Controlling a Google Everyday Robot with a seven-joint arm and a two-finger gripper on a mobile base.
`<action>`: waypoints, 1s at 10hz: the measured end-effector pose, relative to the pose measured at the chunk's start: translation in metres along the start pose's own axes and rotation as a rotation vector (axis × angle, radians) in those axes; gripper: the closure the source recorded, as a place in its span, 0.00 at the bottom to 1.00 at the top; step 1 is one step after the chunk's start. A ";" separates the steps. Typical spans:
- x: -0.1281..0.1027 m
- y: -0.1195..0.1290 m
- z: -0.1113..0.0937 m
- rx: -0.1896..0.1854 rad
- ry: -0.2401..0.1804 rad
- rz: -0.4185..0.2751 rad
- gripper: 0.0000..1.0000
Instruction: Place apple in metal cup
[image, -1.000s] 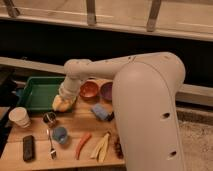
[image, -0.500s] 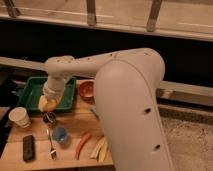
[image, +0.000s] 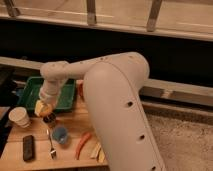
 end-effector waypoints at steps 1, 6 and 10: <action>0.000 0.000 0.007 -0.006 0.012 0.002 0.29; 0.007 -0.003 0.019 -0.025 0.044 0.018 0.28; 0.003 -0.005 0.003 0.013 0.020 0.031 0.28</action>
